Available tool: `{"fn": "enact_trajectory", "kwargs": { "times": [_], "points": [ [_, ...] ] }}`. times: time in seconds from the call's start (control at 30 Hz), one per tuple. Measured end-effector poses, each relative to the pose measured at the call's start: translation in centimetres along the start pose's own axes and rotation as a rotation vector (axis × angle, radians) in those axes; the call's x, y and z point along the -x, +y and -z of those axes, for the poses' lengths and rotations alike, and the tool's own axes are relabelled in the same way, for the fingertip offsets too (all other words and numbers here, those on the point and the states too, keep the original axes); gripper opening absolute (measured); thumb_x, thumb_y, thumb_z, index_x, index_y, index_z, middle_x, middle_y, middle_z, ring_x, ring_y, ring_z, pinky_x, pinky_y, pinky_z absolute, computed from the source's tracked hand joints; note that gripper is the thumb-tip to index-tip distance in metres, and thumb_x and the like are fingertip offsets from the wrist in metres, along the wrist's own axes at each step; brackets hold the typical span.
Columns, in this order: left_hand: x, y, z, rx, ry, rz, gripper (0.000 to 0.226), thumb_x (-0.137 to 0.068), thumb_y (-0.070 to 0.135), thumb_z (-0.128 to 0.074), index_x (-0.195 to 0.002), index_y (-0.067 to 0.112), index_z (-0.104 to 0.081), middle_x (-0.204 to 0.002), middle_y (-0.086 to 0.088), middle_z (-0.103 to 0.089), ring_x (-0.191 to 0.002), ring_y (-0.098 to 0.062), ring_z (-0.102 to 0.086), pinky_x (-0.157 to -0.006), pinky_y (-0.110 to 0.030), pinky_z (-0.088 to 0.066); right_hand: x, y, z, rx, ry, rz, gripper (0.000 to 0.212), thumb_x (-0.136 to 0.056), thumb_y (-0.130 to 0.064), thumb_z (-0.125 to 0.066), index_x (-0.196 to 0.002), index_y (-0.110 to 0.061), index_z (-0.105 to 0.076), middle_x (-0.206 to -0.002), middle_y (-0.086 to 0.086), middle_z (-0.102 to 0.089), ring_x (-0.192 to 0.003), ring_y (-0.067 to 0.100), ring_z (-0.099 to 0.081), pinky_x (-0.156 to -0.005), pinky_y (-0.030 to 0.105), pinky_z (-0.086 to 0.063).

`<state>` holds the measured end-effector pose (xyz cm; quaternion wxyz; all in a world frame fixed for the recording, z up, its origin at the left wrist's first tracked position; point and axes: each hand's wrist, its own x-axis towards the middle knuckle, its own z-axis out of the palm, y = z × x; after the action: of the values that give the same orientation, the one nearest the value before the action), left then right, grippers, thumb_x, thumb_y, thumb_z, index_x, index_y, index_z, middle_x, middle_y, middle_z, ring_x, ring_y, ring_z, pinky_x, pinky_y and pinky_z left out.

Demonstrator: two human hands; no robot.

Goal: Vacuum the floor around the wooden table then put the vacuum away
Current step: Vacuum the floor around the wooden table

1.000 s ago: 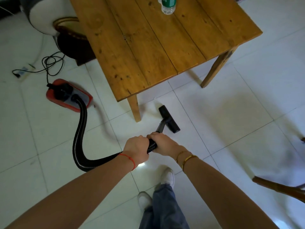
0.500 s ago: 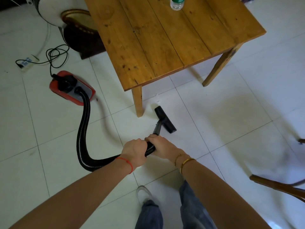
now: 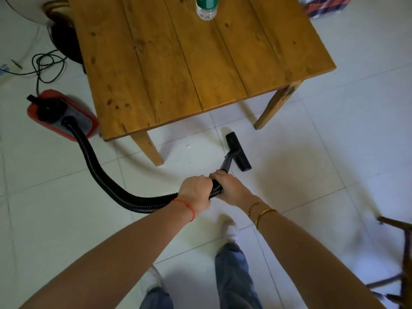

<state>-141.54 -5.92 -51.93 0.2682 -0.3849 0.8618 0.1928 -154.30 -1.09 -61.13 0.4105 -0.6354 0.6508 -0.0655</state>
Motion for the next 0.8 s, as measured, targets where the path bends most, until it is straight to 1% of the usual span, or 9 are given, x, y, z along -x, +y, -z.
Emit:
{"fn": "enact_trajectory", "kwargs": {
  "times": [0.07,0.2,0.4,0.6,0.8],
  "points": [
    [-2.4,2.0,1.2,-0.003,0.008,0.0,0.024,-0.086,0.014,-0.055,-0.11,0.01,-0.056,-0.106,-0.007,-0.062,-0.094,-0.024,-0.062,-0.068,-0.028,-0.039,-0.2,2.6,2.2,0.015,-0.004,-0.01,0.021,-0.08,-0.01,-0.068,-0.099,-0.014,-0.059,-0.098,0.004,-0.058,-0.091,0.021,-0.056,-0.074,0.023,-0.037],
    [-5.9,4.8,3.4,-0.002,0.011,0.013,0.024,-0.087,0.014,-0.054,-0.111,0.01,-0.057,-0.107,-0.007,-0.061,-0.096,-0.025,-0.061,-0.07,-0.029,-0.04,-0.9,6.1,6.1,0.041,-0.026,-0.002,0.02,-0.08,-0.009,-0.068,-0.096,-0.014,-0.058,-0.096,0.005,-0.059,-0.093,0.022,-0.056,-0.08,0.031,-0.045],
    [-8.2,7.1,5.5,0.009,0.002,0.042,0.026,-0.088,0.013,-0.055,-0.113,0.01,-0.057,-0.109,-0.008,-0.06,-0.098,-0.025,-0.06,-0.075,-0.03,-0.043,-1.4,8.2,9.2,0.069,-0.043,0.0,0.023,-0.078,-0.009,-0.07,-0.097,-0.016,-0.059,-0.096,0.006,-0.061,-0.093,0.024,-0.058,-0.075,0.027,-0.042],
    [-7.2,7.4,5.3,0.055,0.0,0.1,0.024,-0.089,0.015,-0.055,-0.113,0.011,-0.056,-0.109,-0.007,-0.06,-0.097,-0.024,-0.061,-0.075,-0.03,-0.044,-1.1,7.6,9.5,0.088,-0.095,0.03,0.023,-0.078,-0.008,-0.068,-0.098,-0.015,-0.059,-0.097,0.006,-0.061,-0.092,0.024,-0.058,-0.074,0.025,-0.039],
    [-3.5,4.4,3.7,0.07,-0.011,0.162,0.024,-0.089,0.017,-0.054,-0.112,0.011,-0.056,-0.108,-0.006,-0.062,-0.097,-0.023,-0.062,-0.071,-0.028,-0.04,-1.3,3.4,6.6,0.068,-0.121,0.085,0.019,-0.079,-0.009,-0.067,-0.096,-0.011,-0.059,-0.097,0.009,-0.062,-0.091,0.026,-0.058,-0.072,0.027,-0.04]
  ]
}}
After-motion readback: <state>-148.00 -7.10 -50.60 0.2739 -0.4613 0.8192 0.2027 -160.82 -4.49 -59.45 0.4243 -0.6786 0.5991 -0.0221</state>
